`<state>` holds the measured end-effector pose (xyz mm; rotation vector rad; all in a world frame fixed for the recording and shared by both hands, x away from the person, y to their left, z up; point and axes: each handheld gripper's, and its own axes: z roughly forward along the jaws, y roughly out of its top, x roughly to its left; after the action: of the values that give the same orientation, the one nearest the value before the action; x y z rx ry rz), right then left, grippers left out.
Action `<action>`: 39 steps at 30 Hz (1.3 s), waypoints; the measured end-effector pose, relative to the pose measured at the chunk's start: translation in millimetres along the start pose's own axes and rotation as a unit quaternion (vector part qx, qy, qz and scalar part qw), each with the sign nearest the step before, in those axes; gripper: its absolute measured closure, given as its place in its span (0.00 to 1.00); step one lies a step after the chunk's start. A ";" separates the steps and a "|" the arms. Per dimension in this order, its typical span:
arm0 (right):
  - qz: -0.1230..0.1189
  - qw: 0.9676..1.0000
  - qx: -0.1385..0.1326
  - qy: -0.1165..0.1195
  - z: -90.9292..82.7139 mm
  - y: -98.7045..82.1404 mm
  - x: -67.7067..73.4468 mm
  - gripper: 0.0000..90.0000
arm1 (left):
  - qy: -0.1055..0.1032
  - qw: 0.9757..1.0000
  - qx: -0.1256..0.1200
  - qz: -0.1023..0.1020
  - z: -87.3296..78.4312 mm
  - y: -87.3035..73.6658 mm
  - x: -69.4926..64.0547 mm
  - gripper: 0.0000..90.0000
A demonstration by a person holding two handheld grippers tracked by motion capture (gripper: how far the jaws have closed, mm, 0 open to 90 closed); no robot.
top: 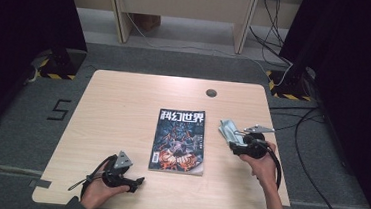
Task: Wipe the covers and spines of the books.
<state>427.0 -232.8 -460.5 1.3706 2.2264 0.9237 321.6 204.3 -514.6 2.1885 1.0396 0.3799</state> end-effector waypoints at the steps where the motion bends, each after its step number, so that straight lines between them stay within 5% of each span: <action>1: 0.001 1.000 -0.001 0.001 -1.8 -1.8 0.6 0.42 | 0.000 1.000 0.000 0.001 0.0 0.0 0.1 0.16; 17: -0.023 1.000 -0.006 0.015 -21.5 -27.1 22.4 0.38 | -0.003 1.000 0.000 0.002 1.9 2.2 -0.2 0.16; 29: 0.002 1.000 -0.016 0.024 -28.6 -45.9 32.2 0.24 | -0.003 1.000 0.000 0.002 2.0 2.3 -0.2 0.16; 39: -0.014 0.999 -0.013 0.030 -33.3 -60.9 42.9 0.20 | -0.003 1.000 0.000 0.002 1.8 1.9 -0.2 0.16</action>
<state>347.6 -225.1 -477.6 1.3128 2.2645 0.9923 323.5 202.4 -514.7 2.1911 1.0325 0.3748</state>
